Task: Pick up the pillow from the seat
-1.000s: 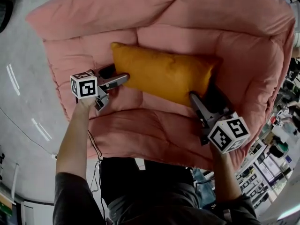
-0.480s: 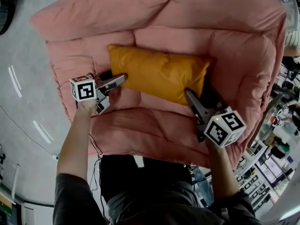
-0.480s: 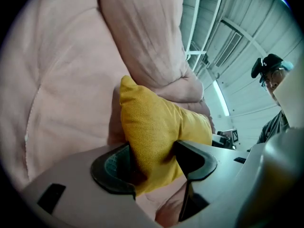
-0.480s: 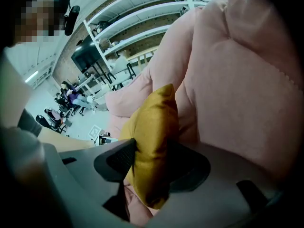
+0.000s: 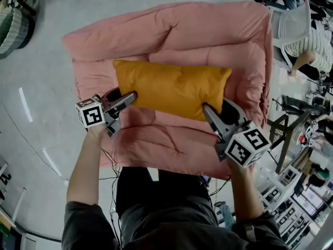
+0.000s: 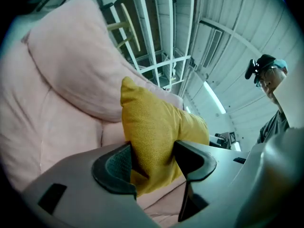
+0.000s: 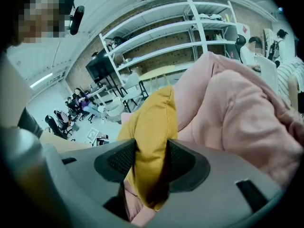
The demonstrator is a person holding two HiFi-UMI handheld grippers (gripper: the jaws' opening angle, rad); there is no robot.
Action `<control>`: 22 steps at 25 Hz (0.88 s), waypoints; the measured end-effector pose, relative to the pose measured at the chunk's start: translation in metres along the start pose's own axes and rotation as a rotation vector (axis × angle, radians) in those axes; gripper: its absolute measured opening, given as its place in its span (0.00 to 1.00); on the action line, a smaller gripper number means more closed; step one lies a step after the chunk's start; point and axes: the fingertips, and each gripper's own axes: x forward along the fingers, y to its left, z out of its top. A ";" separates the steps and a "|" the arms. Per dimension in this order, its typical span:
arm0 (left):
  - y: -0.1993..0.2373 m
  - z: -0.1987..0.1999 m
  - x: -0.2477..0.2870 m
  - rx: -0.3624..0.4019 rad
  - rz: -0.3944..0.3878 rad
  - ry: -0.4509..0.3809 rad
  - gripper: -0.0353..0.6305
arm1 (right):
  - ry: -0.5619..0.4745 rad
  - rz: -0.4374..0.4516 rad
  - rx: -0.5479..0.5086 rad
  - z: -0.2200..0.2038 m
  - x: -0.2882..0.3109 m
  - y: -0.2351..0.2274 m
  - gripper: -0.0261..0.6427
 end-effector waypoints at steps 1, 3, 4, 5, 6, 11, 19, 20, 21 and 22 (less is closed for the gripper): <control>-0.012 0.008 -0.003 0.018 0.001 -0.016 0.47 | -0.016 0.006 -0.007 0.010 -0.008 0.003 0.36; -0.040 0.027 -0.006 0.054 0.011 -0.052 0.46 | -0.055 0.021 -0.024 0.030 -0.025 0.008 0.36; -0.054 0.036 -0.008 0.073 0.019 -0.069 0.46 | -0.075 0.031 -0.033 0.041 -0.034 0.010 0.36; -0.069 0.044 -0.010 0.095 0.026 -0.084 0.46 | -0.095 0.043 -0.043 0.051 -0.043 0.011 0.36; -0.084 0.052 -0.013 0.118 0.031 -0.096 0.46 | -0.115 0.056 -0.054 0.060 -0.053 0.014 0.36; -0.157 0.096 -0.039 0.250 0.075 -0.156 0.46 | -0.237 0.117 -0.110 0.107 -0.094 0.039 0.36; -0.289 0.151 -0.066 0.462 0.149 -0.261 0.46 | -0.442 0.211 -0.194 0.175 -0.179 0.069 0.36; -0.306 0.154 -0.068 0.485 0.153 -0.271 0.46 | -0.466 0.222 -0.208 0.182 -0.192 0.073 0.36; -0.324 0.157 -0.072 0.510 0.157 -0.282 0.46 | -0.491 0.234 -0.222 0.189 -0.204 0.077 0.36; -0.340 0.162 -0.076 0.537 0.160 -0.295 0.46 | -0.517 0.246 -0.235 0.196 -0.216 0.082 0.36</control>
